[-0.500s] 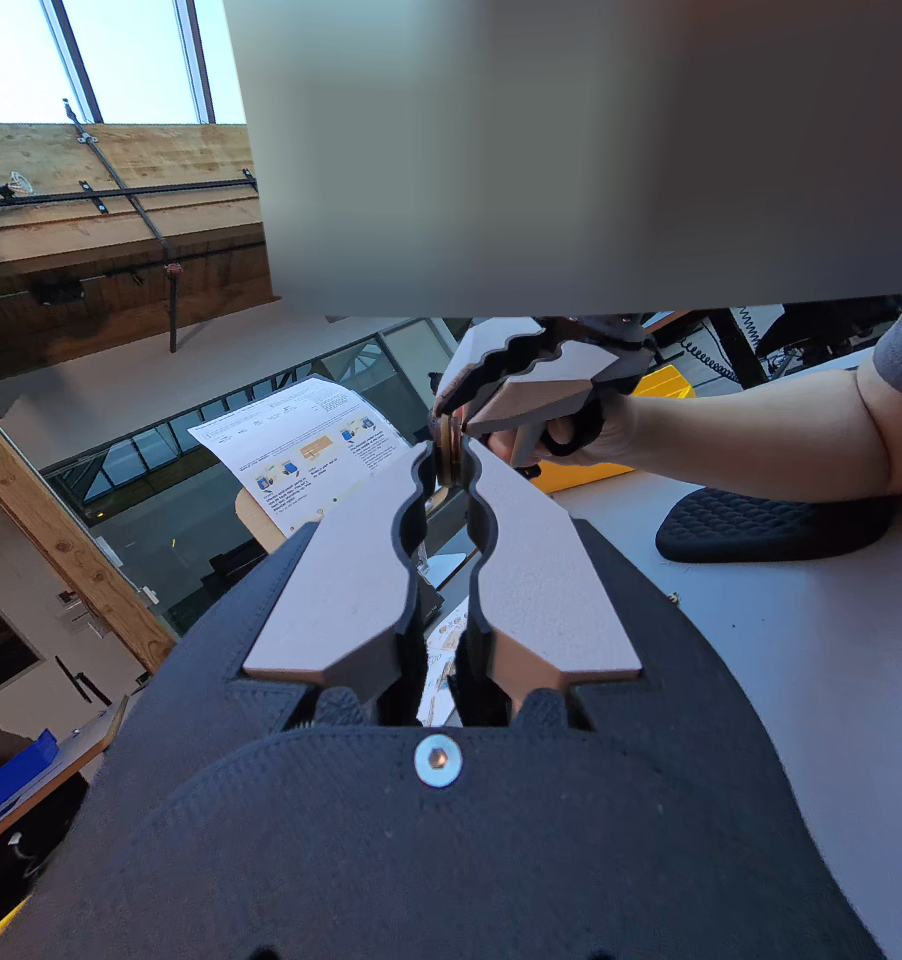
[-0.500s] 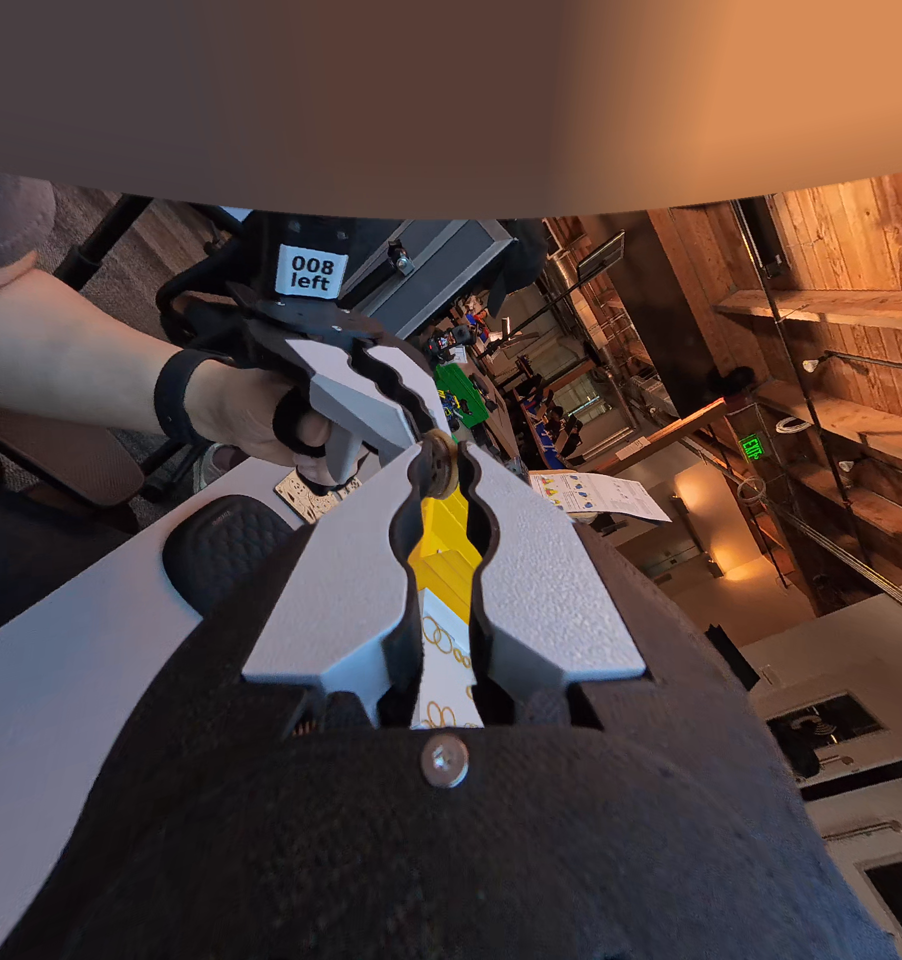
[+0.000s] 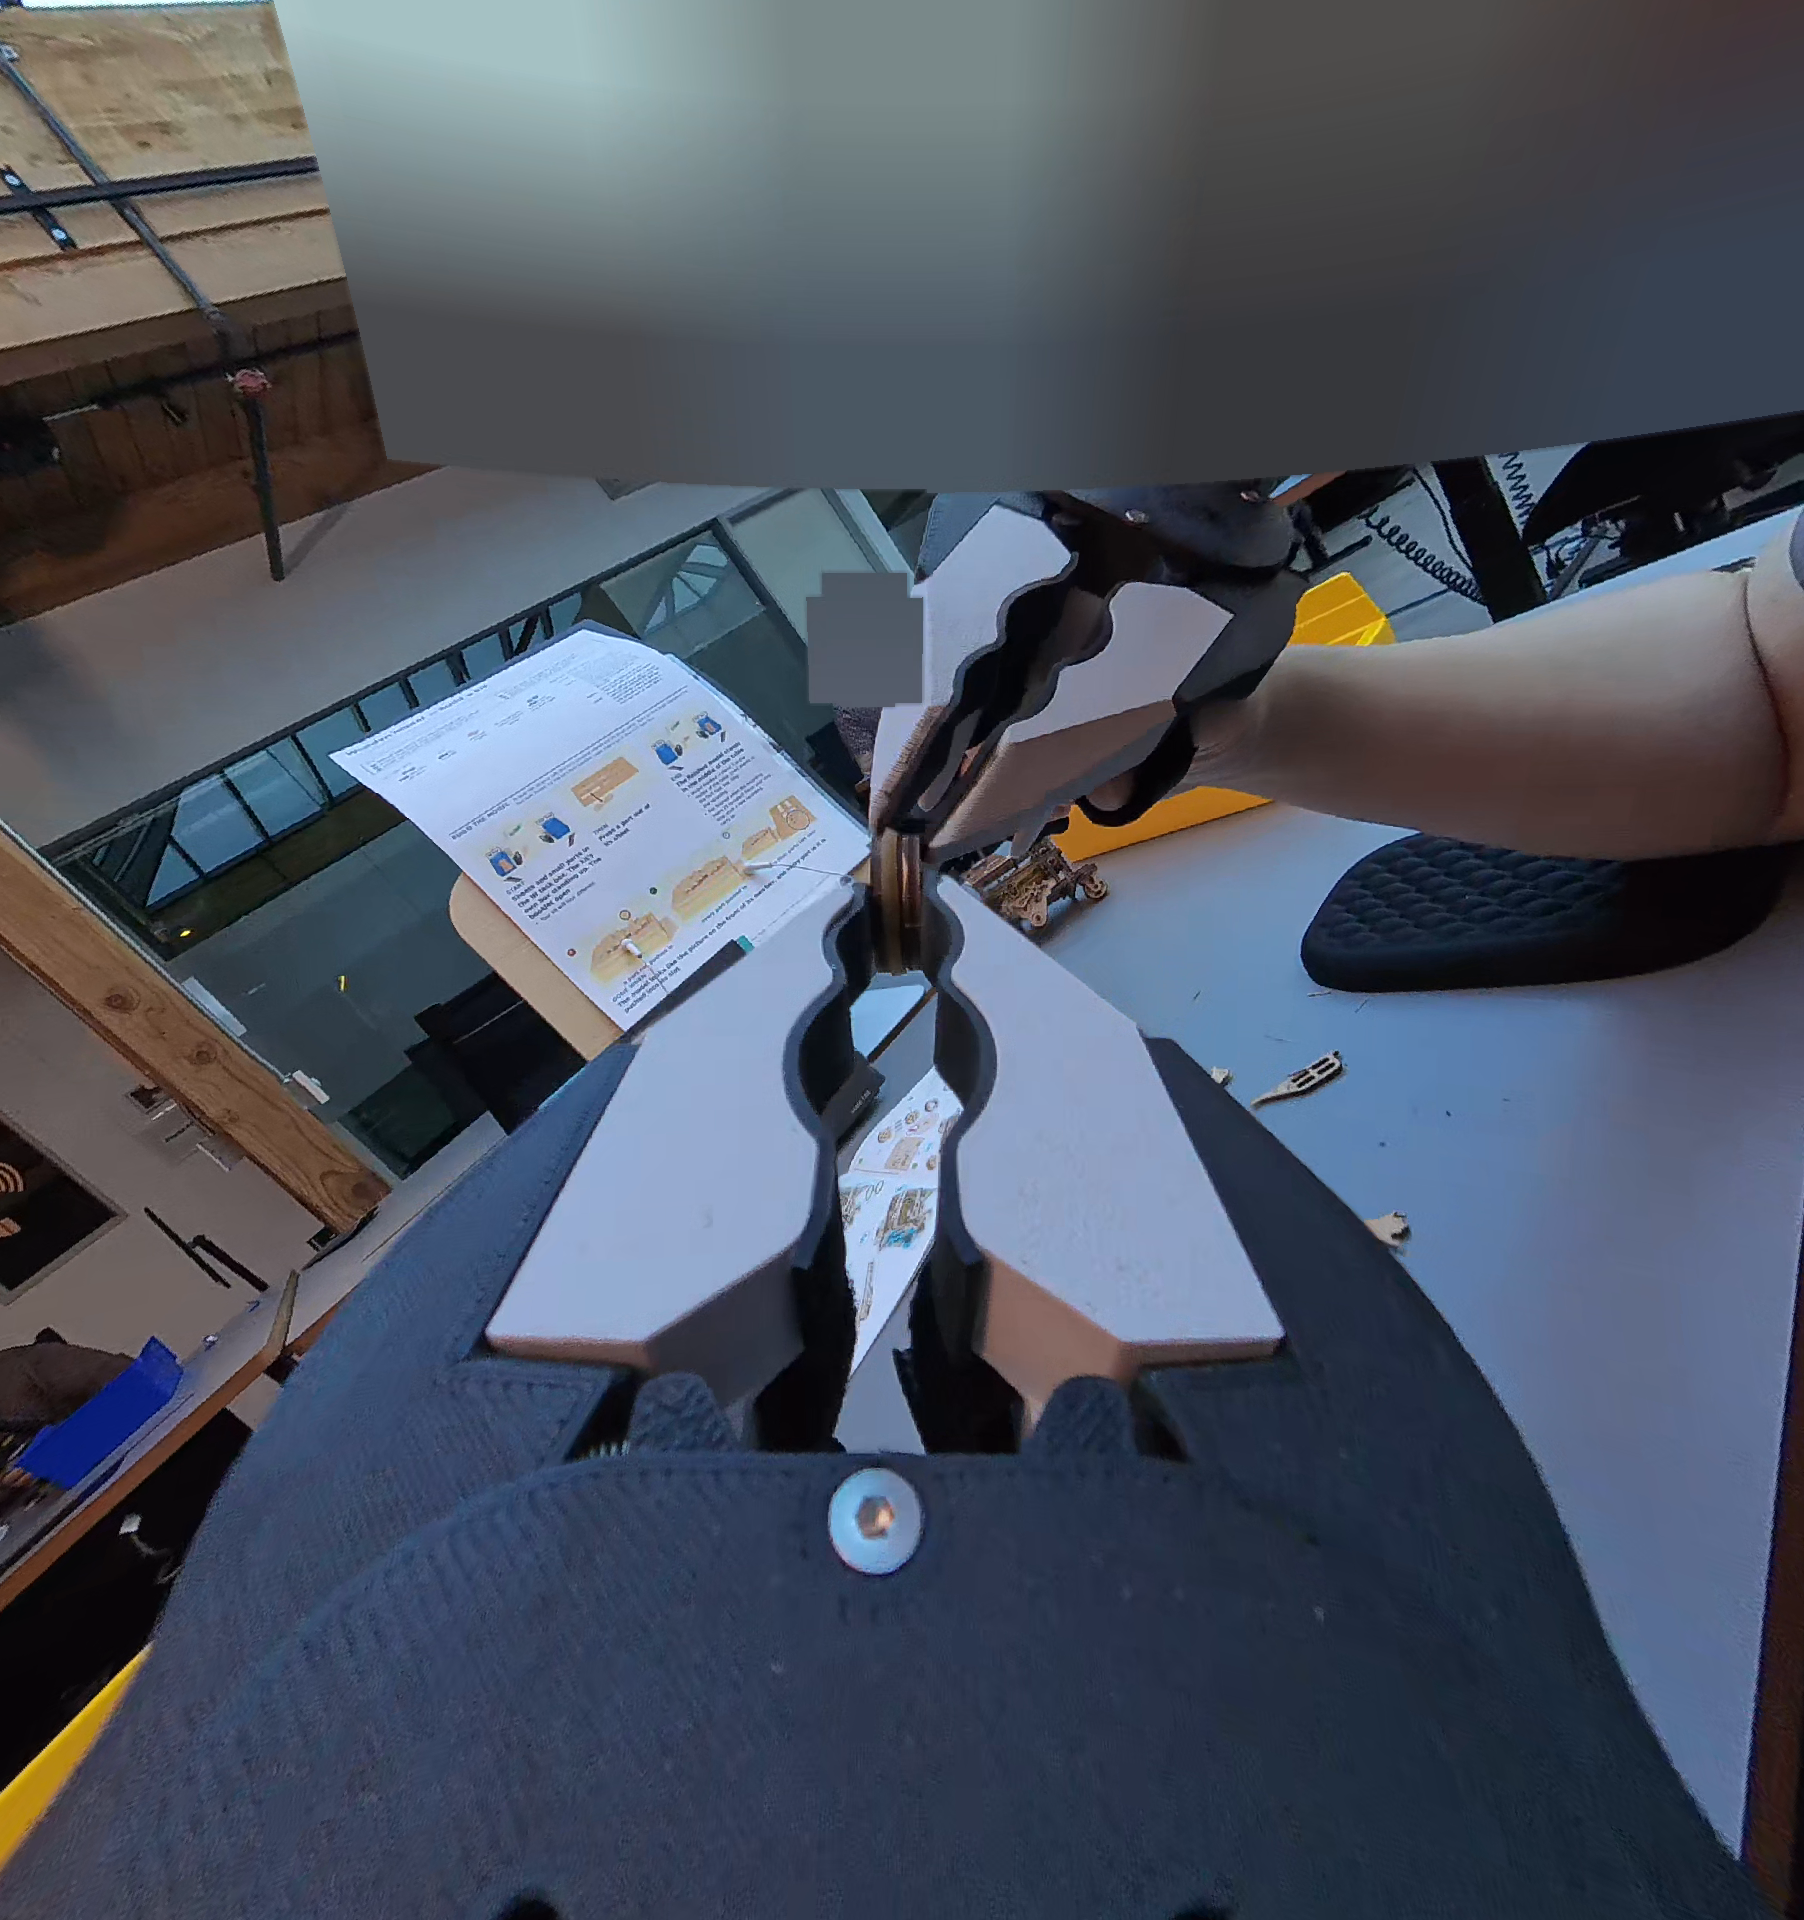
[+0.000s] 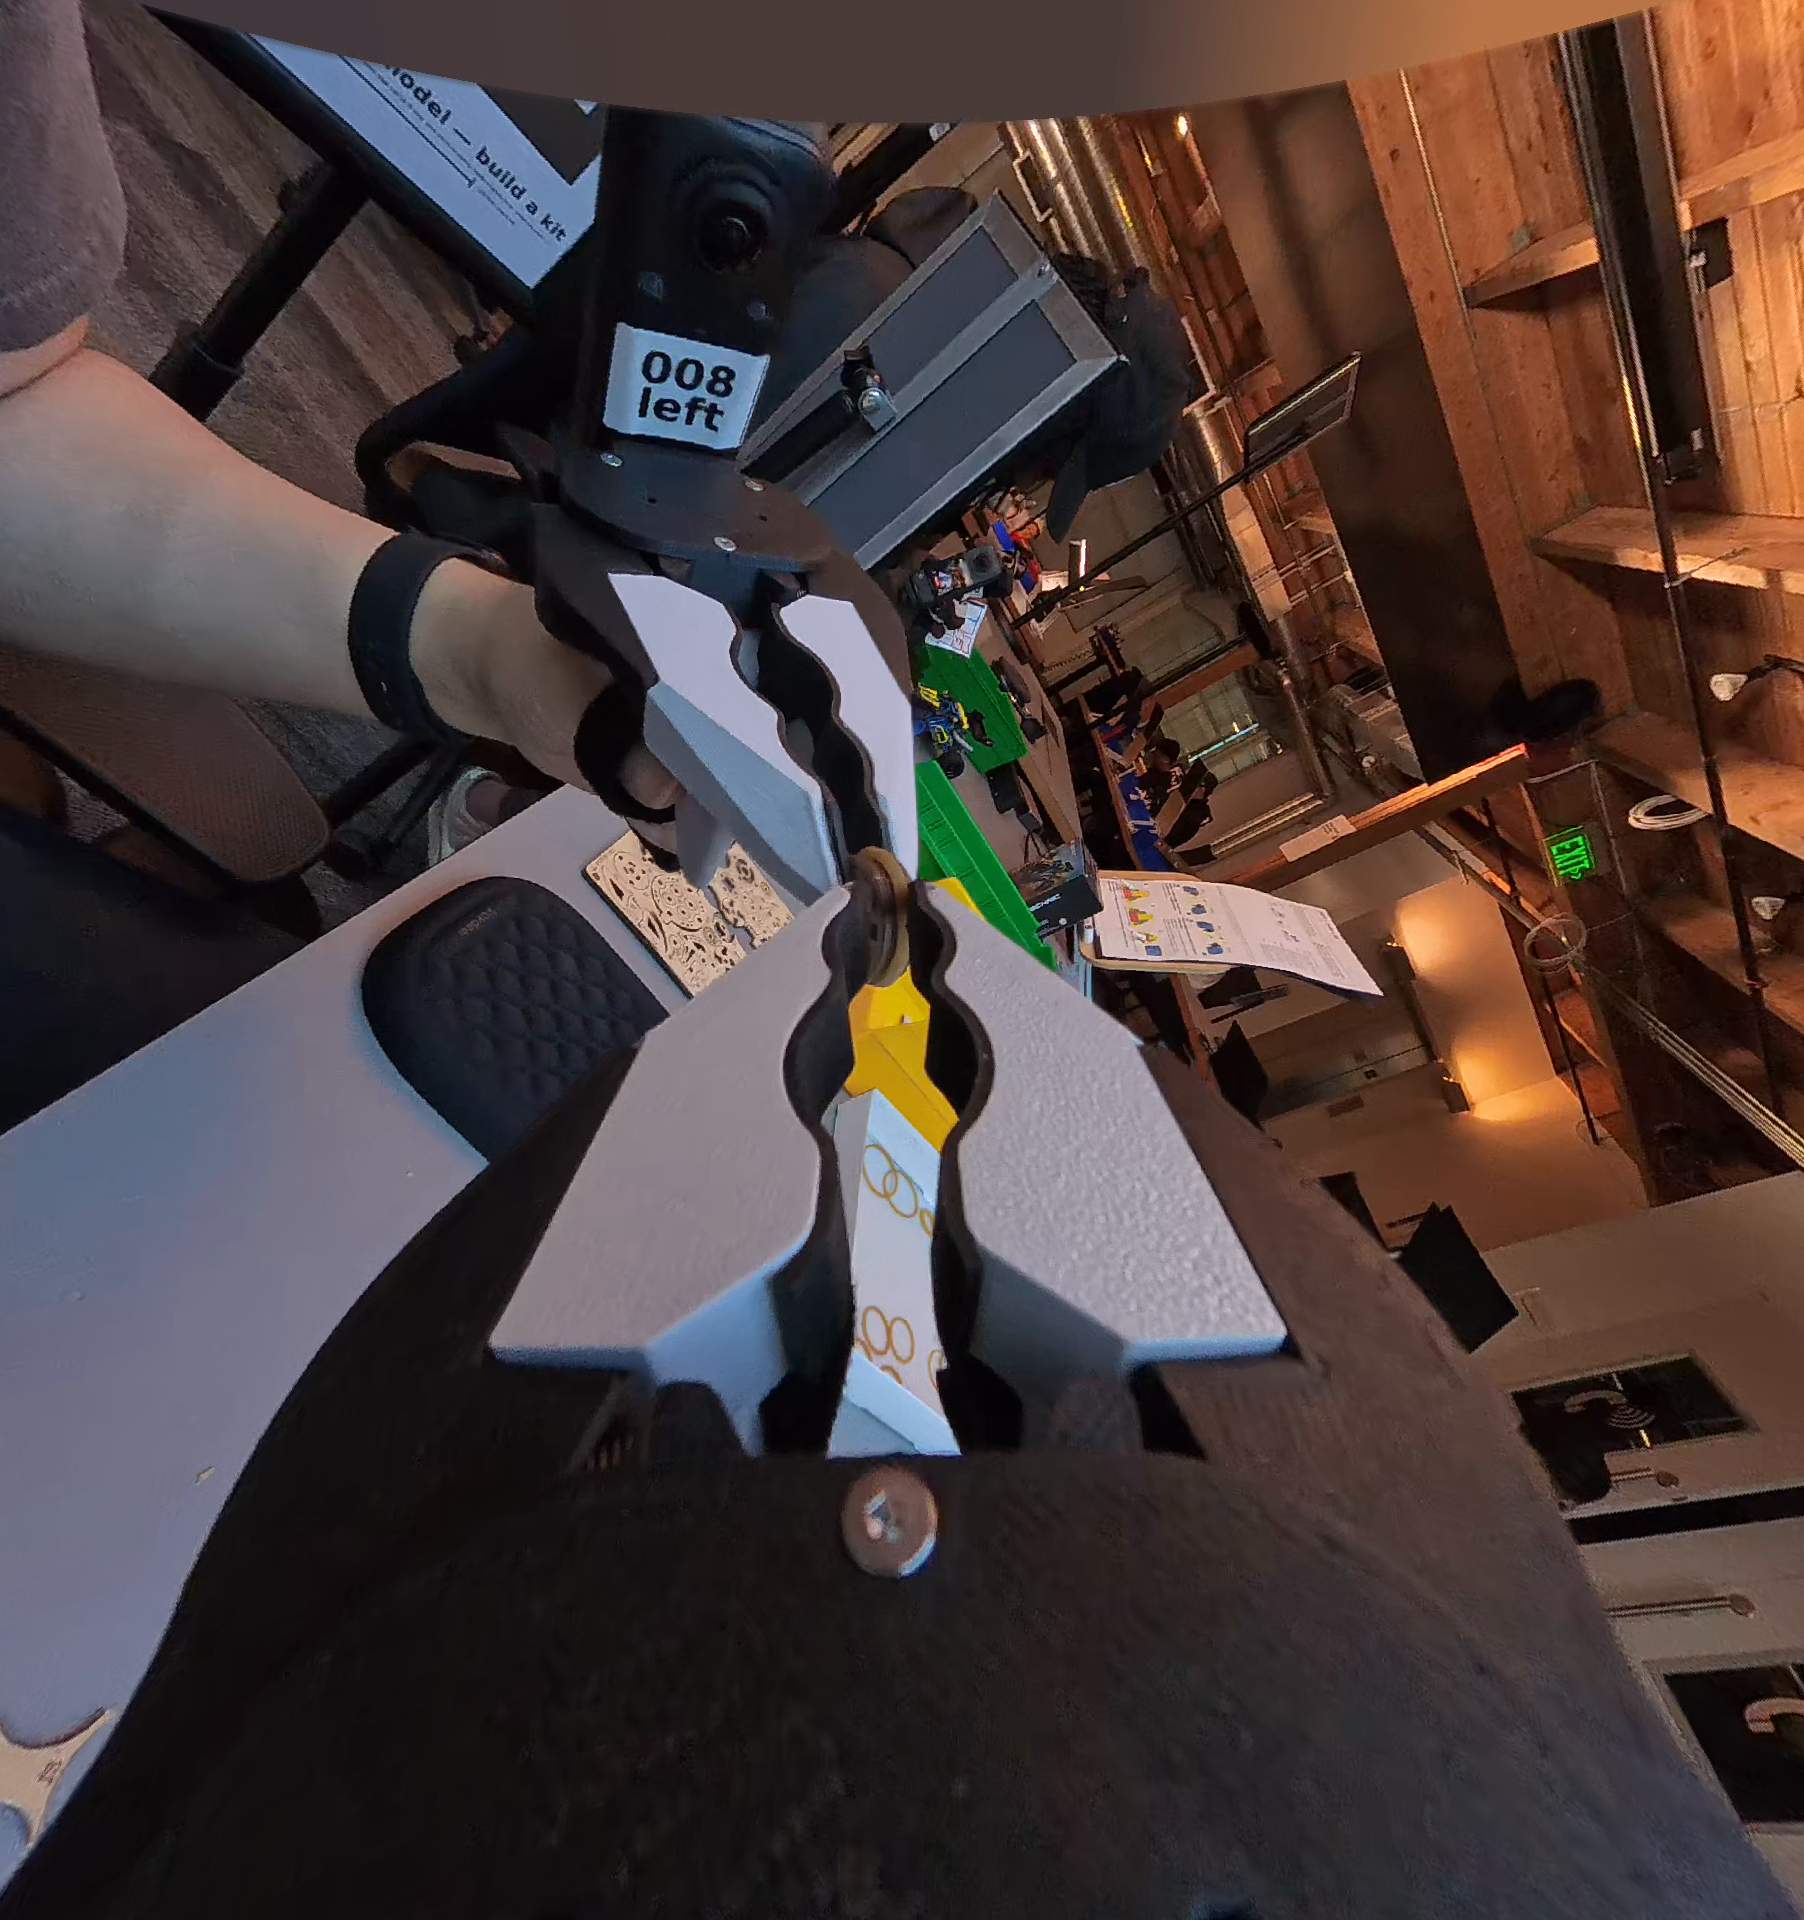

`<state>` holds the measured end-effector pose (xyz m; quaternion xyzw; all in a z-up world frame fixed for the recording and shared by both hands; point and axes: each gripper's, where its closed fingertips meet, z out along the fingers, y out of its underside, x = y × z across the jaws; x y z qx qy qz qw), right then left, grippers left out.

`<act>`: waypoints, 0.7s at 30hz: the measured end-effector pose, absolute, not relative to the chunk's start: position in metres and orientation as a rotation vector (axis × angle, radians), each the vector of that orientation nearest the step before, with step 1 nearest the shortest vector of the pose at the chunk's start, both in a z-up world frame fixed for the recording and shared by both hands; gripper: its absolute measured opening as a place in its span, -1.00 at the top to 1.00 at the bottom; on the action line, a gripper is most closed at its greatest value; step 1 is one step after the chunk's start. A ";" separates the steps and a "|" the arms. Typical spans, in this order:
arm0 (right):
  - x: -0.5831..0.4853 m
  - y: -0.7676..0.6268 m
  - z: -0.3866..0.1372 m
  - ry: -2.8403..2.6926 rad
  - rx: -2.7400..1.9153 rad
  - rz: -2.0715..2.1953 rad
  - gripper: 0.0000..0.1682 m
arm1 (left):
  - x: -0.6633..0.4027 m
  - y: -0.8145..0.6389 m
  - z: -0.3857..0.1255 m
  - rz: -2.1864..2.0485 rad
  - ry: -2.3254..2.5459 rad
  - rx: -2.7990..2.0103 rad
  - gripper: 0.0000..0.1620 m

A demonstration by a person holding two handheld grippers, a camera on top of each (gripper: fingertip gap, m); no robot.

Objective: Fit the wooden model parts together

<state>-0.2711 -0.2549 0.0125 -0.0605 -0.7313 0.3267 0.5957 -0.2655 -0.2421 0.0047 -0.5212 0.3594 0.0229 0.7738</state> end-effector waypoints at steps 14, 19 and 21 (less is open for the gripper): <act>-0.267 -0.255 0.021 -1.666 -0.144 0.804 1.00 | -0.263 -0.241 0.005 0.029 0.777 -1.127 0.92; -0.265 -0.251 0.017 -1.734 -0.206 0.921 0.95 | -0.261 -0.241 0.000 0.011 0.795 -1.150 0.92; -0.264 -0.251 0.015 -1.773 -0.249 1.008 0.87 | -0.261 -0.240 -0.001 0.014 0.799 -1.158 0.92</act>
